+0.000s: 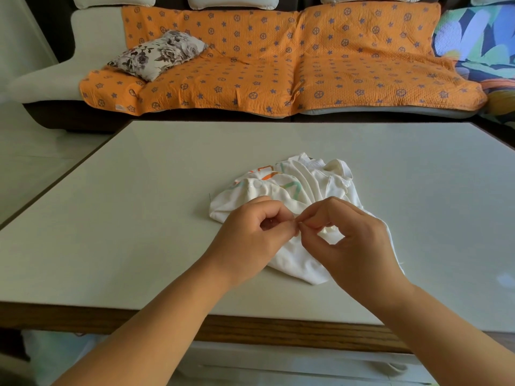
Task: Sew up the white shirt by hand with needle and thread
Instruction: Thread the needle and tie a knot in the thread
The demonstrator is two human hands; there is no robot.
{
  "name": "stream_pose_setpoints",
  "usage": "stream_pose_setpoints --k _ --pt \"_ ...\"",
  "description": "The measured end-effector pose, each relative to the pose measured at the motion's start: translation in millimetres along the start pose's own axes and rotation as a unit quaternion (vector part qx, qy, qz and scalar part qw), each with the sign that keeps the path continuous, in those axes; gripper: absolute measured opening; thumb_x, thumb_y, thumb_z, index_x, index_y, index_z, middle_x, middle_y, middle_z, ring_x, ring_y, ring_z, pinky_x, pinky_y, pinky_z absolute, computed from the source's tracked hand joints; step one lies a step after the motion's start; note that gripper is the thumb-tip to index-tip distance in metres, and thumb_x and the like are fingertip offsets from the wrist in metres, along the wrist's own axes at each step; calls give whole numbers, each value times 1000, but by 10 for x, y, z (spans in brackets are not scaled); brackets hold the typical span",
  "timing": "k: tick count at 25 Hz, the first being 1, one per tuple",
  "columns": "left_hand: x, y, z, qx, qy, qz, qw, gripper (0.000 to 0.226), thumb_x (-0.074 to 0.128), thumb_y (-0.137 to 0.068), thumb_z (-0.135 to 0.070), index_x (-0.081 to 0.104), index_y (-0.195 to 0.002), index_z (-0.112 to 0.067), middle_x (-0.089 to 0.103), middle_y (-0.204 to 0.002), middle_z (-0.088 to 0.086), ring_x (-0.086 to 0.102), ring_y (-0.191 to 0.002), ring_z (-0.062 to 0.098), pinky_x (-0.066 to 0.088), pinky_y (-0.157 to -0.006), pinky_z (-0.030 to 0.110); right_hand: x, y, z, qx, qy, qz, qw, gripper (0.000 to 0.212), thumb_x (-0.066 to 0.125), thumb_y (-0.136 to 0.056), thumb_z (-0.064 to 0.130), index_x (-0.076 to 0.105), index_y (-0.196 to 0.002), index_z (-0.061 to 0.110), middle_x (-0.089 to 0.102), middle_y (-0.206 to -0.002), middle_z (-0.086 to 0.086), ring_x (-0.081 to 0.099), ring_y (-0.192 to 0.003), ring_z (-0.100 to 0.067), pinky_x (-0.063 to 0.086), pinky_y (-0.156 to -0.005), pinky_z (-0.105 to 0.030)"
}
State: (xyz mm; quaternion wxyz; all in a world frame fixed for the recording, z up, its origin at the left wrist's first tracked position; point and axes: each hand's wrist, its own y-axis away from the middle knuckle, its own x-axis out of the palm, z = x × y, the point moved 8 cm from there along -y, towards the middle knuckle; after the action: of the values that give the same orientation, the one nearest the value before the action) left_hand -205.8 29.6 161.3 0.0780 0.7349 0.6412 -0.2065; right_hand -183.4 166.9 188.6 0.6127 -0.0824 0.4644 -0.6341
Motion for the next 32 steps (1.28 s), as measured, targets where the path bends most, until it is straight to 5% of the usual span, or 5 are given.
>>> stream_pose_setpoints --k 9,21,24,29,32 --pt "-10 62 -32 26 -33 -3 999 18 71 -84 -28 66 -100 -35 60 -88 -14 51 -61 5 42 -62 14 20 40 -280 214 -93 35 972 21 73 -78 0 64 -70 17 72 -76 9 68 -74 -9 53 -69 -17" --pt "-80 95 -276 156 -171 -117 966 15 73 -82 -12 72 -75 -25 47 -66 -20 45 -58 0 31 -58 4 49 75 -334 298 -124 73 944 9 76 -80 14 67 -80 16 74 -77 3 71 -76 -13 57 -78 -35" --pt "-93 53 -151 77 -109 -97 986 14 72 -84 -17 72 -73 -26 52 -67 -23 43 -57 3 34 -59 7 -42 51 -336 271 -114 57 954 12 72 -82 20 67 -90 28 72 -90 11 68 -81 -9 57 -77 -34" --pt "-119 20 -32 7 -32 -86 996 11 72 -84 -21 75 -75 -27 56 -64 -24 44 -56 2 34 -58 7 -213 -12 -13 54 38 -6 998 6 70 -80 19 72 -85 22 61 -97 10 61 -82 -5 46 -65 -15" --pt "-107 22 -32 -1 -26 -81 996 11 72 -85 -21 76 -76 -26 56 -61 -24 43 -55 2 34 -57 7 -123 27 -55 48 92 9 995 5 72 -81 24 74 -86 23 60 -97 12 55 -75 -3 48 -58 -21"
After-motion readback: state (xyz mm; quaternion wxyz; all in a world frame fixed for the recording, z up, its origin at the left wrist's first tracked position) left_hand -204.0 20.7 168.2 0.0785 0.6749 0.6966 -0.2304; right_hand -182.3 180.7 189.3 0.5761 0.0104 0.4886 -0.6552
